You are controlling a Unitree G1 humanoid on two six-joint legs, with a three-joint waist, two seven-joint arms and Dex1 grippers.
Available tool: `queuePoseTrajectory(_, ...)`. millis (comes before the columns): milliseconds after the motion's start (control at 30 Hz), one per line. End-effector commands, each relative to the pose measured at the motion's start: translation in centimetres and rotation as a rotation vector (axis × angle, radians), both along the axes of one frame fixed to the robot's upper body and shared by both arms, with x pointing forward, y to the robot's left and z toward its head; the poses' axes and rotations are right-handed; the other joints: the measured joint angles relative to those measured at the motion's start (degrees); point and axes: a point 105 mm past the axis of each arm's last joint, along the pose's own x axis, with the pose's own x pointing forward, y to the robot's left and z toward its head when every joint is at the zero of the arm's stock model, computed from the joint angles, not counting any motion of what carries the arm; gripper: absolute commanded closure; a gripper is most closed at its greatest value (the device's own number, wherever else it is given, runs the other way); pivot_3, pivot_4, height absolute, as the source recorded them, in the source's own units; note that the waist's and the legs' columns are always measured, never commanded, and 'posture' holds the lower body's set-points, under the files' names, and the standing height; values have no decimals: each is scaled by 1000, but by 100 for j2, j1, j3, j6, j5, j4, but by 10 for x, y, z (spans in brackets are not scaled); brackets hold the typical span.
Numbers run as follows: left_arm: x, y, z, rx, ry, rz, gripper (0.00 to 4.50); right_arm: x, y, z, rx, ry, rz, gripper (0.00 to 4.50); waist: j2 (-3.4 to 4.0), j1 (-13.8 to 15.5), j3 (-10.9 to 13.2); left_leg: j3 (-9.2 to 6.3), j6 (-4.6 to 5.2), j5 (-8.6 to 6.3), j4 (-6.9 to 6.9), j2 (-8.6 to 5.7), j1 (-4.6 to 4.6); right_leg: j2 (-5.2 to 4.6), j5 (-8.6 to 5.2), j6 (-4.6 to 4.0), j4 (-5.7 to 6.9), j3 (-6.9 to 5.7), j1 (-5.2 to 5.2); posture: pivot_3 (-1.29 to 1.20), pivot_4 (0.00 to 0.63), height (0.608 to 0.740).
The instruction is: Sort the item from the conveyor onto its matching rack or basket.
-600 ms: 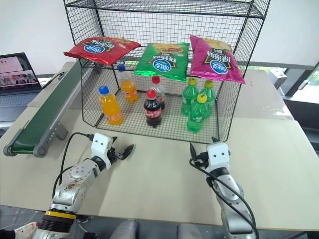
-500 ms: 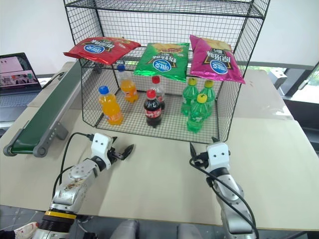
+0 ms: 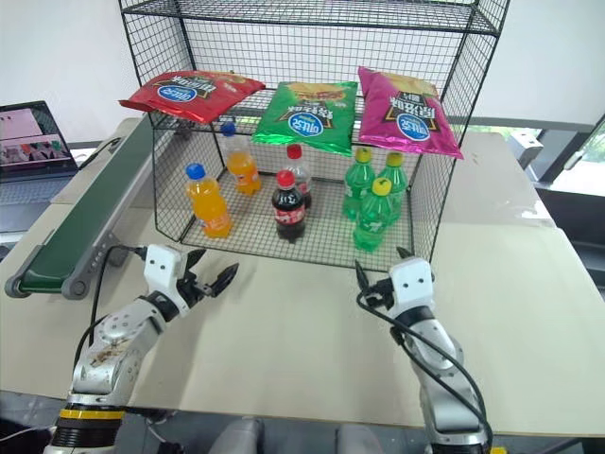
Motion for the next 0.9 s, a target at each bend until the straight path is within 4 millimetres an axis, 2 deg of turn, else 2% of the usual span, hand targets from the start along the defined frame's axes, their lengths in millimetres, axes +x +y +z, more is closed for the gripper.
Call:
queuePoseTrajectory(33, -1, 7, 16, 4, -53, 19, 36, -5, 9, 16, -2, -50, 45, 0, 0, 9, 0, 0, 0, 0, 1, 0, 0, 0, 0, 0, 0, 0, 0, 0, 150, 740)
queuePoseTrajectory(200, -3, 7, 19, 1, -60, 12, 36, -9, 17, 21, -3, -52, 100, 0, 0, -4, 0, 0, 0, 0, 1, 0, 1, 0, 0, 0, 1, 0, 0, 0, 150, 740)
queuePoseTrajectory(467, -3, 10, 21, 3, -65, 11, 36, -7, 17, 29, -18, -59, 103, 0, 0, -3, 0, 0, 0, 0, 2, 0, 2, 0, 0, 0, 2, 0, 2, 0, 150, 740)
queuePoseTrajectory(900, -4, 8, 23, 8, -72, 3, 36, -8, 21, 28, -7, -56, 118, 0, 0, -4, 0, 0, 0, 0, 2, 0, 2, 0, 0, 0, 3, 0, 2, 0, 150, 740)
